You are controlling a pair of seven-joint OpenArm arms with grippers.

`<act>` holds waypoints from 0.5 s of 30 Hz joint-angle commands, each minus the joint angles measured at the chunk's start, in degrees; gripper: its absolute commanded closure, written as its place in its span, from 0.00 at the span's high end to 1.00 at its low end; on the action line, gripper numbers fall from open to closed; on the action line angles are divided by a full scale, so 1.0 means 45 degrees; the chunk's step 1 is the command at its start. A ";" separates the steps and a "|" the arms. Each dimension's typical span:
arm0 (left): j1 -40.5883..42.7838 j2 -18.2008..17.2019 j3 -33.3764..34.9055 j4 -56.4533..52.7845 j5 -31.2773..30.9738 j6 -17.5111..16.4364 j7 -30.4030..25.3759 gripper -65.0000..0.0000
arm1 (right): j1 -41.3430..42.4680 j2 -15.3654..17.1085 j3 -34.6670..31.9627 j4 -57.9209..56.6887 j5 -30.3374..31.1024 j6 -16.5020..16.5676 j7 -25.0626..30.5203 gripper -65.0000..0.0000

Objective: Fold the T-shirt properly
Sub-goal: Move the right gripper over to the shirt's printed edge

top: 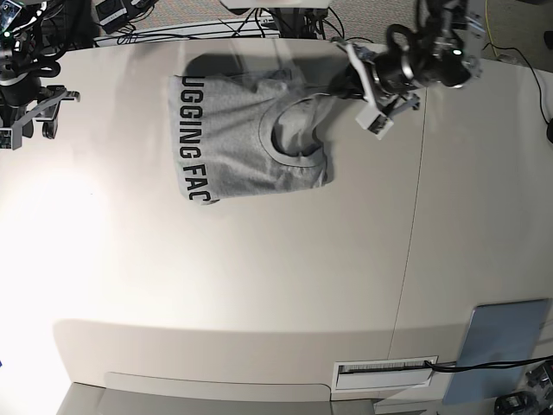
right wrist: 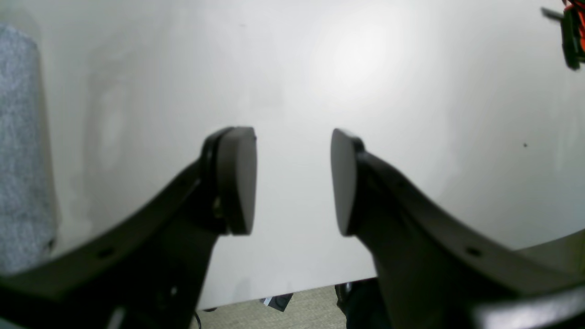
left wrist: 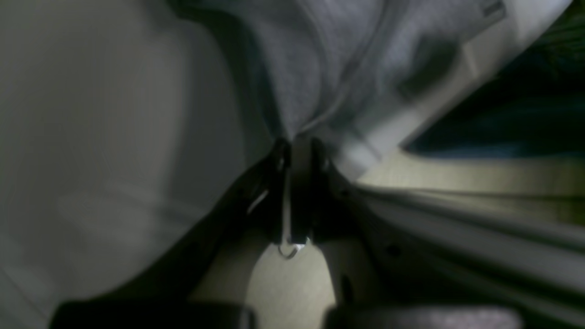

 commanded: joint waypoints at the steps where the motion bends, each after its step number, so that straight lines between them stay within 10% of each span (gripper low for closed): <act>1: 0.0053 -0.0257 -0.0185 0.0209 -0.0413 -0.0214 0.0073 0.00 | -0.0005 0.0185 0.0092 0.0165 0.0117 -0.0005 0.0243 0.41; 10: 0.0398 -0.1588 -0.0330 0.0209 -0.0481 -0.0661 0.0379 0.00 | 0.0000 0.0185 0.0092 0.0165 0.0117 -0.0010 0.0238 0.41; 15: 0.0364 -0.1661 -0.0335 0.0209 0.1195 -0.0986 0.0330 0.41 | 0.0005 0.0185 0.0078 0.0165 0.0126 -0.0010 0.0257 0.41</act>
